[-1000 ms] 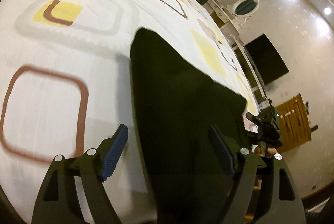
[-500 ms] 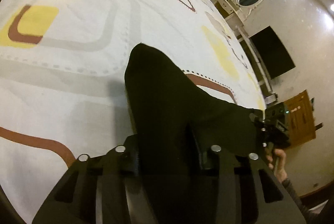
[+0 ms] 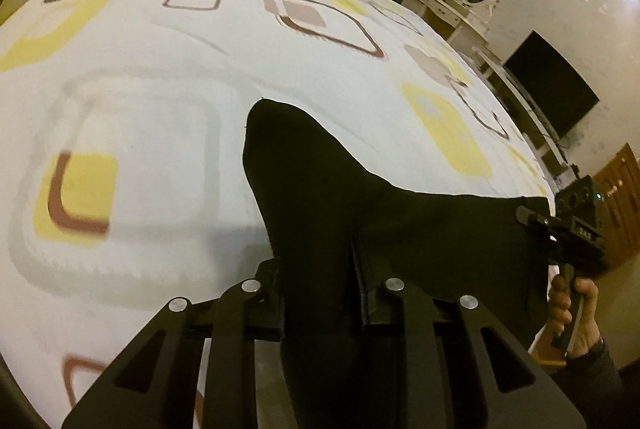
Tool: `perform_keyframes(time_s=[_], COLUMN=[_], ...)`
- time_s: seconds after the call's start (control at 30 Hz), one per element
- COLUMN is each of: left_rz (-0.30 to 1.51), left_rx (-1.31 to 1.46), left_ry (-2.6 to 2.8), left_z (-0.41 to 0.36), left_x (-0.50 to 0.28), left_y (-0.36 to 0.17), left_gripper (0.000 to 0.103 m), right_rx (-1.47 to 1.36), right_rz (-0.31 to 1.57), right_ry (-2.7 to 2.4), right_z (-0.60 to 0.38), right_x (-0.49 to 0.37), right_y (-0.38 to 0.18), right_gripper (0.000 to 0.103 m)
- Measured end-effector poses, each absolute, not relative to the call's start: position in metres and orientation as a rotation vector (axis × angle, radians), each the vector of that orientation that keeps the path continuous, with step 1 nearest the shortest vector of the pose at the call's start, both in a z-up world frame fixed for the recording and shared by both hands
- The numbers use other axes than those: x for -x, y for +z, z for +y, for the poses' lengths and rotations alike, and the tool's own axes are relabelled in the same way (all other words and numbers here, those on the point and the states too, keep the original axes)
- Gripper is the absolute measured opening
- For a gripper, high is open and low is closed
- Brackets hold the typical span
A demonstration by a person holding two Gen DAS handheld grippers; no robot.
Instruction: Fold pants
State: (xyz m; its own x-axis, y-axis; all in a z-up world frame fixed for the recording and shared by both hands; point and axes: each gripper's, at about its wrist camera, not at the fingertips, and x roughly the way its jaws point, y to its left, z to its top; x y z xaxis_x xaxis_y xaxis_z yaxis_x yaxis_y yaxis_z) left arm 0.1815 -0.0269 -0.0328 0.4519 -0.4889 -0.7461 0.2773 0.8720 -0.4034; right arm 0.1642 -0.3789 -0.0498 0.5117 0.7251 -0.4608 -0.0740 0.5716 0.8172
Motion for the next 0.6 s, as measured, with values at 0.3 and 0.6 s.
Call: perform_keyframes(time_s=[0.3,0.6], left_rz=[1.013,1.027], left_rx=[0.188,0.206], left_ry=[-0.397,-0.407], left_z=[-0.024,-0.015], left_x=[-0.235,-0.238], left_y=[-0.046,-0.065], left_gripper=[0.025,0.027], right_rx=[-0.836,-0.922], right_rz=[0.931,0.959], right_ry=[0.522,0.508], right_z=[-0.372,-0.378], right_x=[-0.224,-0.235], right_y=[-0.063,-0.099], right_gripper=[0.033,0.033])
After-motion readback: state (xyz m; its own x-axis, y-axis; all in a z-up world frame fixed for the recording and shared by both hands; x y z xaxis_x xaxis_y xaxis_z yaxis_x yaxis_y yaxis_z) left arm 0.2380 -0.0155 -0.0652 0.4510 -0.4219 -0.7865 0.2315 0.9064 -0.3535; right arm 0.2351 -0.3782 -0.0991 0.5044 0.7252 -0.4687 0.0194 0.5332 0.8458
